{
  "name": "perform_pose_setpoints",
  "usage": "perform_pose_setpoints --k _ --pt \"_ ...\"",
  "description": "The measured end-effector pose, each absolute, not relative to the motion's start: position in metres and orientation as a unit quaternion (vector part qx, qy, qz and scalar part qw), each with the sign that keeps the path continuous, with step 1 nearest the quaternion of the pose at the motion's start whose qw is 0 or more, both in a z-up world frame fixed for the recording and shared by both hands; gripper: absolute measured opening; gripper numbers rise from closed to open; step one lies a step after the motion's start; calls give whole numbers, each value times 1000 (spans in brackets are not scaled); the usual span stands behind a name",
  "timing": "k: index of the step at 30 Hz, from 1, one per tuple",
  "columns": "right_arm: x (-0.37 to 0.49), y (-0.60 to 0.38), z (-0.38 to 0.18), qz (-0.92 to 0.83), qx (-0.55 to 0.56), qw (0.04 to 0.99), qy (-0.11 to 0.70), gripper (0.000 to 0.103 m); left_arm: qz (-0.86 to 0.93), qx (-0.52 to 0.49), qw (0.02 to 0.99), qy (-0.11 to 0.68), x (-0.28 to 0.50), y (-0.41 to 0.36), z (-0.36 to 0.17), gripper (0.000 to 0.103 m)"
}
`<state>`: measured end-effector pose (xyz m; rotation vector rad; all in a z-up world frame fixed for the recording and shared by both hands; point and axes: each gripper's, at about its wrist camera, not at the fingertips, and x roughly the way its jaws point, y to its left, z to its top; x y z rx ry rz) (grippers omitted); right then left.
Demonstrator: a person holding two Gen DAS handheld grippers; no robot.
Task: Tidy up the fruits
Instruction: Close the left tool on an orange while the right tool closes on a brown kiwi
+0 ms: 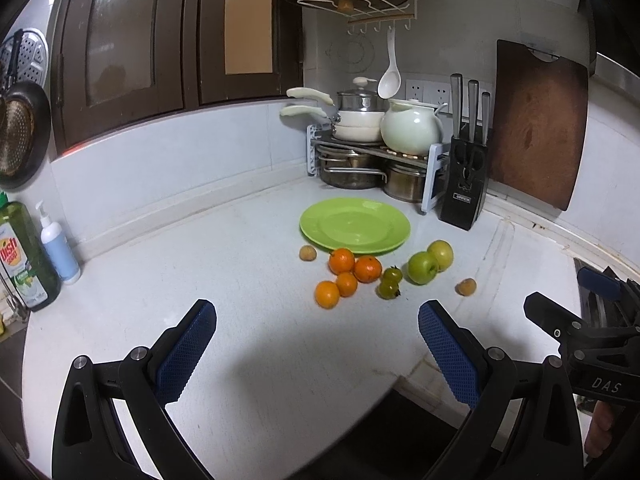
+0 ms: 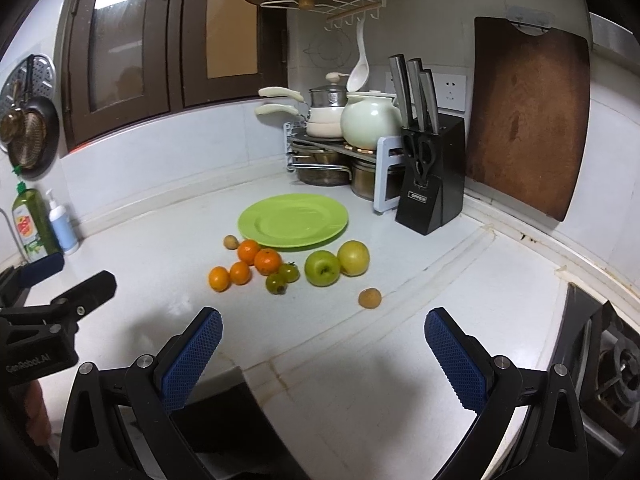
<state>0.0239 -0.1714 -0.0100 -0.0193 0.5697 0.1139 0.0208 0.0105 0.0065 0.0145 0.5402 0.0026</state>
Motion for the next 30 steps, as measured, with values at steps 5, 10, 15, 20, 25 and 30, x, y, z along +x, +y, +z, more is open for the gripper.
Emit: perform_pose_setpoints --k 5,10,15,20,25,30 --pt "41 -172 -13 48 3 956 288 102 -5 19 964 266 42 12 3 99" --pt "64 -169 -21 32 13 952 304 102 -17 25 960 278 67 15 -4 94" --pt "91 -164 -31 18 17 946 324 98 -33 27 955 295 96 22 -15 88" --pt "112 -158 -41 -2 23 940 341 91 -55 26 947 315 123 30 -28 82" --pt "131 -158 -53 -34 39 931 361 86 -81 22 936 341 146 35 -44 77" --pt "147 -162 -66 -52 33 924 378 82 -87 24 928 362 163 31 -61 72"
